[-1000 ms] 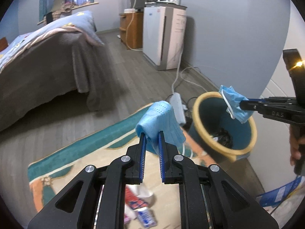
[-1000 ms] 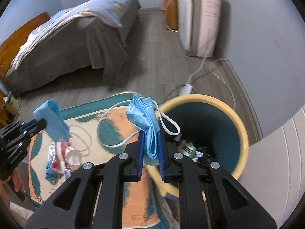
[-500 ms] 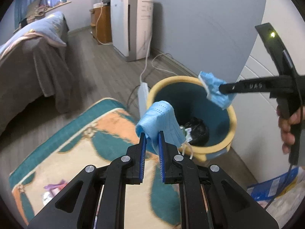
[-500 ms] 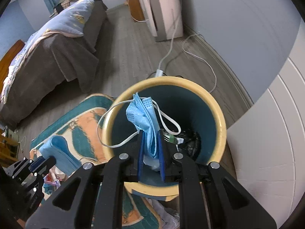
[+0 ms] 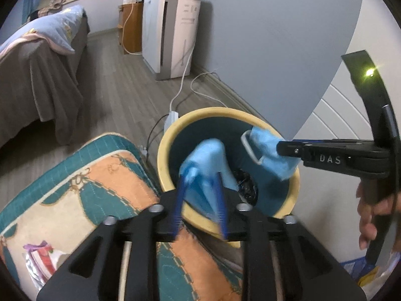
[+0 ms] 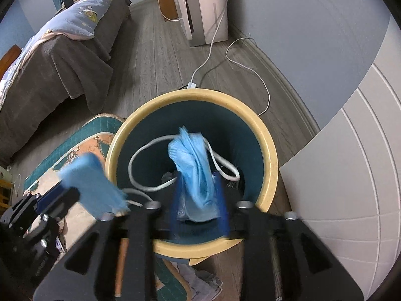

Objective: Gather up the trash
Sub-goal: 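Carry both blue masks over the bin and open both tools to drop them, then move both open tools back over the remaining trash on the cushion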

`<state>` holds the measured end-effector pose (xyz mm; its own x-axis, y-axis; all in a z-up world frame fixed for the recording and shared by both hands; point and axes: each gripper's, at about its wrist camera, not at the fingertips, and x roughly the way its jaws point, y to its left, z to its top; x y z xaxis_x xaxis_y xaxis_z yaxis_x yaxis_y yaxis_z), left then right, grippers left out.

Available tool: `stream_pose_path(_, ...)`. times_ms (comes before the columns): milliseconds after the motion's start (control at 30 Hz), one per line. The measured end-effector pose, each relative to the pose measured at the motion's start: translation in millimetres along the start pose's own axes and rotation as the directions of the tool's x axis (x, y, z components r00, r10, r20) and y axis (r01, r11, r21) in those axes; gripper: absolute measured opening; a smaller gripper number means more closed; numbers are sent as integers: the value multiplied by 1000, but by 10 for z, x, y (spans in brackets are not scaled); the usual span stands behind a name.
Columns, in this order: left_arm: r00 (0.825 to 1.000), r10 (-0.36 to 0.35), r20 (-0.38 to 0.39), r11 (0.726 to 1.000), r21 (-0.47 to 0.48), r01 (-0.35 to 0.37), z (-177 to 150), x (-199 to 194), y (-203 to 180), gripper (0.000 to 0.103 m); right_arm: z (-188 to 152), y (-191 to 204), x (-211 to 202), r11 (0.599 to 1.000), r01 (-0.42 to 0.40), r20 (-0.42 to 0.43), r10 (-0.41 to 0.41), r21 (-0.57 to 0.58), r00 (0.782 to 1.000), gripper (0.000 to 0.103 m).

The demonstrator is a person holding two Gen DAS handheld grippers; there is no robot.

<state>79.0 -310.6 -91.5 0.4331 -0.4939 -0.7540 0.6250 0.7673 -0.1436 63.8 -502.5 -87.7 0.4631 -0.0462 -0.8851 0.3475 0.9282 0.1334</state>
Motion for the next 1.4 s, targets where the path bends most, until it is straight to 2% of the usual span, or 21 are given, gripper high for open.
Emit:
stream_pose_path(33, 1000, 3, 5, 1000, 2, -3, 0, -12, 14, 49, 3, 6, -10, 1000, 2, 5, -2, -3, 1000, 50)
stream_pose_path(100, 1000, 12, 12, 1000, 12, -12, -2, -26, 15, 58, 13, 15, -29, 1000, 4, 12, -4, -11, 1000, 54)
stream_pose_path(167, 1000, 21, 14, 1000, 22, -21, -5, -39, 30, 65, 21, 19, -60, 1000, 11, 22, -11, -9, 1000, 64)
stream_pose_path(233, 999, 40, 20, 999, 21, -40, -15, -86, 68, 83, 35, 18, -87, 1000, 13, 32, -13, -1, 999, 76)
stream_pose_path(333, 997, 68, 24, 998, 13, -68, -41, -201, 140, 93, 52, 90, -170, 1000, 7, 57, -7, -1, 998, 94)
stream_pose_path(500, 990, 139, 39, 990, 23, -140, -103, -493, 326, 95, 53, 360, -242, 998, 20, 74, -15, -63, 997, 97)
stream_pose_path(667, 981, 183, 59, 982, -47, -181, -194, -897, 710, 96, 39, 729, -298, 991, 9, 83, 2, -133, 997, 97)
stream_pose_path(900, 949, 309, 63, 944, -139, -298, -423, -1395, 1358, 97, -78, 1382, -322, 970, -20, 78, 40, -242, 996, 97)
stream_pose_path(1167, 913, 408, 9, 900, -175, -400, -761, -1658, 1920, 97, -298, 2082, -194, 934, -40, 38, 57, -354, 998, 97)
stream_pose_path(1300, 898, 438, -45, 882, -174, -439, -975, -1679, 2187, 97, -409, 2391, -61, 925, -58, -7, 60, -375, 998, 97)
stream_pose_path(1400, 885, 456, -93, 860, -208, -465, -1120, -1650, 2402, 97, -449, 2578, 12, 927, -51, -12, 50, -371, 999, 97)
